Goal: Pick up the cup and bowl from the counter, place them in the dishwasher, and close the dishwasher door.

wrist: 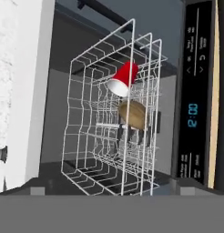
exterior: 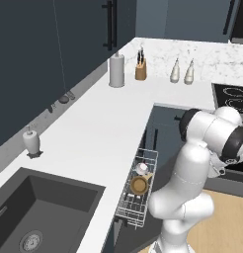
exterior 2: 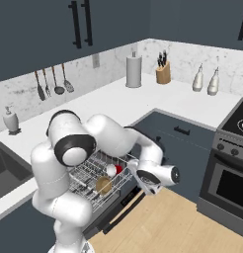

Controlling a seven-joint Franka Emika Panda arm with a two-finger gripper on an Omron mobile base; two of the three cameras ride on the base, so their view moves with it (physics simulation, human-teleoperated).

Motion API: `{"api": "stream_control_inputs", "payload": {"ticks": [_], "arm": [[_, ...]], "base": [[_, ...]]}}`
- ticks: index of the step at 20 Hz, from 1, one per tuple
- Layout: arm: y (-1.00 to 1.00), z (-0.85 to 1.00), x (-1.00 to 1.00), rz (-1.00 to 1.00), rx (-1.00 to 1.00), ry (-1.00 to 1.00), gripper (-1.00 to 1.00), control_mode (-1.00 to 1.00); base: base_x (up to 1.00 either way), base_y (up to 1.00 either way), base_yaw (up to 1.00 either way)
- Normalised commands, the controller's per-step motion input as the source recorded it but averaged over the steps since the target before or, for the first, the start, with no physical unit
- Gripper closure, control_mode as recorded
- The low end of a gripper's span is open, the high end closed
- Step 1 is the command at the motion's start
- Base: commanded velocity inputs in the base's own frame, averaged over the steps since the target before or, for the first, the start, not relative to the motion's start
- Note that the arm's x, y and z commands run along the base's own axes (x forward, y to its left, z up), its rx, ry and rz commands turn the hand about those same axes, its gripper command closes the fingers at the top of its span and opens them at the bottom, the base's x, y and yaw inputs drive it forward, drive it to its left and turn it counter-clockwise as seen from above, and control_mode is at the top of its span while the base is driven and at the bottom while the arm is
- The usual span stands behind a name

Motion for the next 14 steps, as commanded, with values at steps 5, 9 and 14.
{"api": "stream_control_inputs", "payload": {"ticks": [5, 9, 14], "arm": [[-0.39, -0.2, -0.22, 0.0, 0.16, -0.08, -1.0, -1.0], [-0.34, -0.34, -0.1, 0.0, 0.18, -0.06, -1.0, -1.0], [-0.33, -0.44, -0.04, 0.0, 0.23, -0.04, -1.0, -1.0]], "base": [[0.0, 0.0, 0.0], [0.0, 0.0, 0.0], [0.0, 0.0, 0.0]]}}
